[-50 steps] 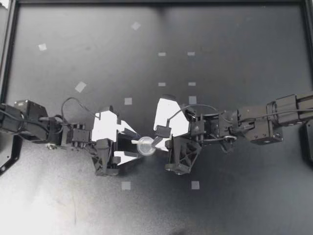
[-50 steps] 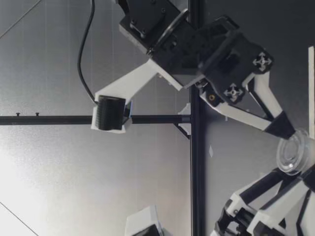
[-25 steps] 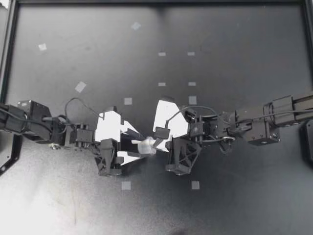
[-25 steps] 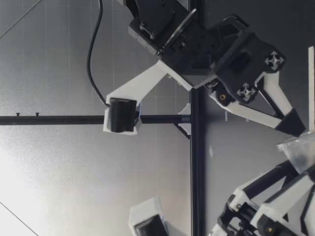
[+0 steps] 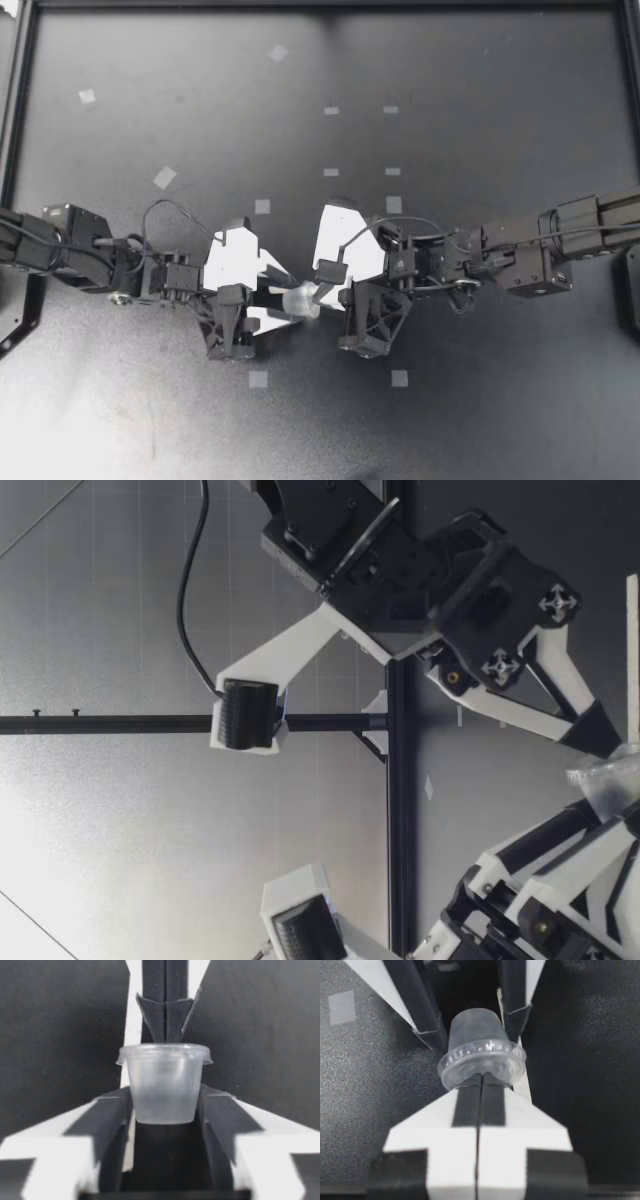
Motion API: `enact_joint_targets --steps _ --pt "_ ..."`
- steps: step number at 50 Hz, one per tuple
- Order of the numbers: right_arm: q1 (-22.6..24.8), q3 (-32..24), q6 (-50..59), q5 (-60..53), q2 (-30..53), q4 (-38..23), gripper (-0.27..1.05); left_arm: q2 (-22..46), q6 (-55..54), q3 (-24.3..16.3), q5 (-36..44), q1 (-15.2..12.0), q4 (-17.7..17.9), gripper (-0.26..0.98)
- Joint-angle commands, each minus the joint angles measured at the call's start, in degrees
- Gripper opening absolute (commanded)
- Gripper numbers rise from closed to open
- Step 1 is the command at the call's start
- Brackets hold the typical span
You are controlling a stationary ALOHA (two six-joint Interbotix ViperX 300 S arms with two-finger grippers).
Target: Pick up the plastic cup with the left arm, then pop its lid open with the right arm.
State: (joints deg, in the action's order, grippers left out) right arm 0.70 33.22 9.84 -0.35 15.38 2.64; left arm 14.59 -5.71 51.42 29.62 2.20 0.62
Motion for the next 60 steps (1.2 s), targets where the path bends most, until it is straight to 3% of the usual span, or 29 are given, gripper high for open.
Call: enact_joint_targets --steps 1,9,17,25,33,36,43,49,60 --pt "0.26 -1.14 0.0 -0.18 -1.41 0.0 -0.05 -0.88 0.0 -0.79 0.26 0.09 0.09 0.31" --pt "0.26 -0.44 0.26 0.09 -4.04 0.09 -0.05 -1.41 0.0 -0.35 0.26 0.09 0.09 0.18" --pt "0.18 2.72 2.99 2.2 -11.25 0.09 0.0 -4.22 0.7 -0.26 0.35 0.09 0.09 0.14" --pt "-0.18 9.23 12.39 -1.23 -20.57 0.09 0.22 -10.46 4.83 0.79 3.16 0.09 0.09 0.14" --pt "-0.18 16.17 28.83 -16.96 -22.94 0.18 0.6 -15.47 11.51 4.04 11.6 0.09 2.11 0.14" --pt "-0.18 18.54 36.47 -25.75 -21.27 -0.09 0.69 -16.7 13.54 5.36 15.38 0.09 3.25 0.14" --pt "-0.18 22.85 52.73 -52.12 -13.71 -2.02 0.68 -18.98 16.35 9.23 28.21 0.09 3.96 0.14" --pt "-0.26 21.71 57.92 -71.19 -7.21 -2.37 0.68 -18.63 16.26 10.28 31.99 0.09 3.96 0.14" --pt "-1.14 15.82 57.83 -70.31 -5.19 -7.12 0.68 -16.96 15.47 9.4 30.59 0.09 3.87 0.14"
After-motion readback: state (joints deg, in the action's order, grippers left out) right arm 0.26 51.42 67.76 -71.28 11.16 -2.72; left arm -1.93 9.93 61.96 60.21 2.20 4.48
